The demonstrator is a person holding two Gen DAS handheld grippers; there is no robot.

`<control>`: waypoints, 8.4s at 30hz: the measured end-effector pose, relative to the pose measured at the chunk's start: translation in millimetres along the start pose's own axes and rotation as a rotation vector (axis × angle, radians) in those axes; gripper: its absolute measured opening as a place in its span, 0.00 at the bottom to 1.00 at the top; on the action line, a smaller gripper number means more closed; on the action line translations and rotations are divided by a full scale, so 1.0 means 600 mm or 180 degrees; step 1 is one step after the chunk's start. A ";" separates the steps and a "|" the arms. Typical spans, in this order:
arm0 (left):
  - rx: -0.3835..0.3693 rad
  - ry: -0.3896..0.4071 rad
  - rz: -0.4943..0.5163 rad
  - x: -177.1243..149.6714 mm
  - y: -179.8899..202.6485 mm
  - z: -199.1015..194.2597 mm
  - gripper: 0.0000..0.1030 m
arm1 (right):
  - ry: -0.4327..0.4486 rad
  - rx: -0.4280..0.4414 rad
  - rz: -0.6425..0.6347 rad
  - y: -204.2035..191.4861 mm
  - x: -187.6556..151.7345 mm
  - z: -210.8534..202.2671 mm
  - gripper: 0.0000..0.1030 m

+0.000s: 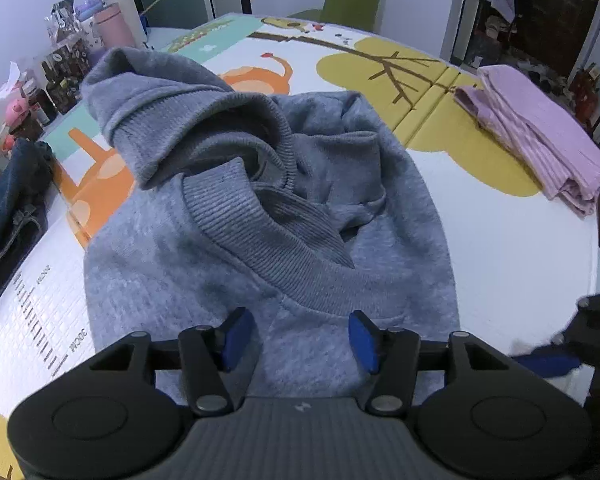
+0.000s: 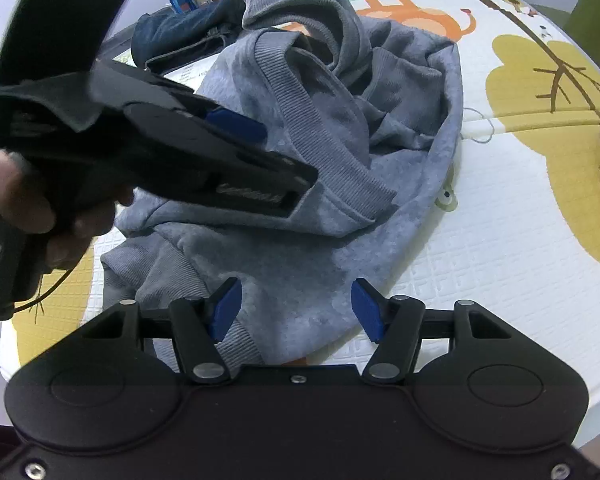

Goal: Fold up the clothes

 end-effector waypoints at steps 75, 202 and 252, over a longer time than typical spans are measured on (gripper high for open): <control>0.1201 -0.0135 -0.2140 -0.130 -0.380 -0.061 0.00 | -0.0341 -0.0316 -0.1129 -0.078 -0.033 0.082 0.84; -0.0459 0.0133 -0.1495 -0.249 -0.042 -0.063 0.66 | -0.0440 -0.0594 -0.1897 -0.100 -0.033 0.091 0.46; -0.0065 0.0397 -0.1829 -0.203 -0.118 -0.077 0.12 | -0.0368 0.0431 -0.1187 -0.121 0.036 0.023 0.03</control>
Point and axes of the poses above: each gripper's, at about its wrist camera, not at the fingertips, and z roughly the way its jaws point, y to its right, x to its top, the point moved 7 cm from there along z, roughly the way its jaws point, and after that the axes turned 15 degrees about -y, right-handed, at the moved point
